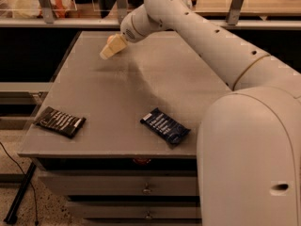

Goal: Move orange near rxbar chocolate

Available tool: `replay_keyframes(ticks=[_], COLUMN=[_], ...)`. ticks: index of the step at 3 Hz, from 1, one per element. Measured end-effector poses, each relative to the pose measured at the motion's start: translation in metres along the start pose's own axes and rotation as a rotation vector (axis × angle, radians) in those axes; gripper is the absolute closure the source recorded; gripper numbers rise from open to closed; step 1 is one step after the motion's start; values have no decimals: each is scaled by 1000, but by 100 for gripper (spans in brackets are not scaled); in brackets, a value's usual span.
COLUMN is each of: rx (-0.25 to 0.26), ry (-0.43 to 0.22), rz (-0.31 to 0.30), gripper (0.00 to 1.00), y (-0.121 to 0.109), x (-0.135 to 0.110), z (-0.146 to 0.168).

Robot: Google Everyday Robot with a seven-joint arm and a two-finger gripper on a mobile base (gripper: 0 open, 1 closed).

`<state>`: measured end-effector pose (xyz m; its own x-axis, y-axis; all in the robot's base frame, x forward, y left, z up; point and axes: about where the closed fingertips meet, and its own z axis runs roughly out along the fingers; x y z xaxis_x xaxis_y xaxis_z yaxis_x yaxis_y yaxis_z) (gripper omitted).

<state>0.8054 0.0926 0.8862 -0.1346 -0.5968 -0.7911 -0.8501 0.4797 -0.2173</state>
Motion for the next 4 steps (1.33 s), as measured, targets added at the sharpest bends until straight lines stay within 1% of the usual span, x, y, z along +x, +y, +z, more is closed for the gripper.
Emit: replay_keyframes(ticks=[1, 3, 4], rx=[19, 60, 74], ry=[24, 63, 66], rz=[16, 72, 89], gripper=[0, 0, 17], y=[-2, -14, -19], x=[3, 18, 21], z=[16, 42, 49])
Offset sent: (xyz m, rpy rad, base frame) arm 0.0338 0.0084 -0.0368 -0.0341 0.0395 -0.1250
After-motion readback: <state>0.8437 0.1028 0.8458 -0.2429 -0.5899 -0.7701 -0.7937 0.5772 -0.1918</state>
